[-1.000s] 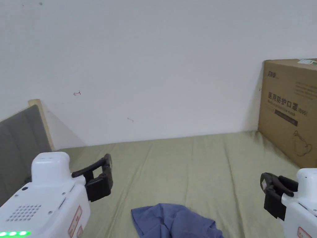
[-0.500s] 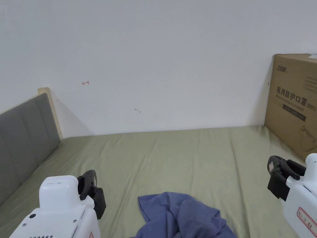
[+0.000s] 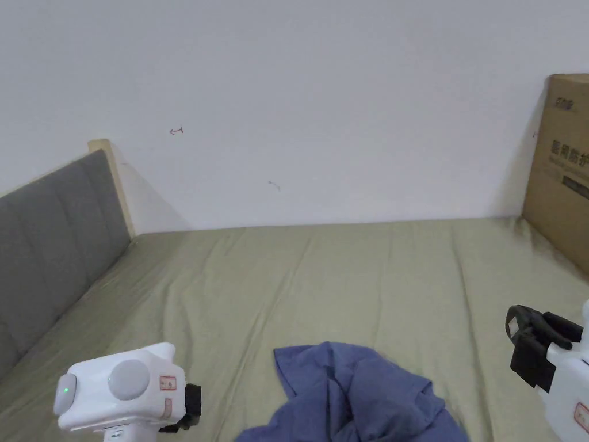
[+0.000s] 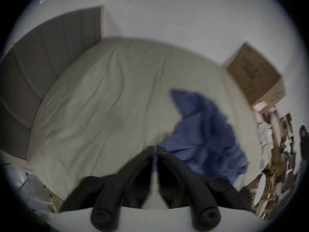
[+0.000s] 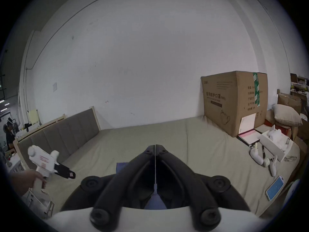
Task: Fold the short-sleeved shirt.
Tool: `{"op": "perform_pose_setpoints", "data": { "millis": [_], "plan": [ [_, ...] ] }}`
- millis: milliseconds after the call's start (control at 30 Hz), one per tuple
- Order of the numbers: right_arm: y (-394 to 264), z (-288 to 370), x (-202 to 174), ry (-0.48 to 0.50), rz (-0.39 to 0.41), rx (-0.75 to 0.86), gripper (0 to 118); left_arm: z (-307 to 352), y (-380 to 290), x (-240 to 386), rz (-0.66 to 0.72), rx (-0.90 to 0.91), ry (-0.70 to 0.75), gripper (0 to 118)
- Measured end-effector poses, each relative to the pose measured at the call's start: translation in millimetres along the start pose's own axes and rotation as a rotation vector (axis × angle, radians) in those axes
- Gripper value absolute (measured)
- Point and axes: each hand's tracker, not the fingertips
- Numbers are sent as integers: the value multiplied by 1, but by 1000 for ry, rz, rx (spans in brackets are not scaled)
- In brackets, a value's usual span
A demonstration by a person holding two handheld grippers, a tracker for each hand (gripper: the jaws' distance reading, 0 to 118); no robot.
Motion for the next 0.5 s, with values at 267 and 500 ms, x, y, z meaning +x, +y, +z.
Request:
{"op": "perform_pose_setpoints", "data": {
  "millis": [267, 500],
  "plan": [
    [-26, -36, 7, 1, -2, -131, 0, -108, -24, -38, 157, -165, 68, 98],
    [-45, -58, 10, -24, -15, -204, 0, -124, -45, -1, 25, -116, 172, 108]
  ]
}}
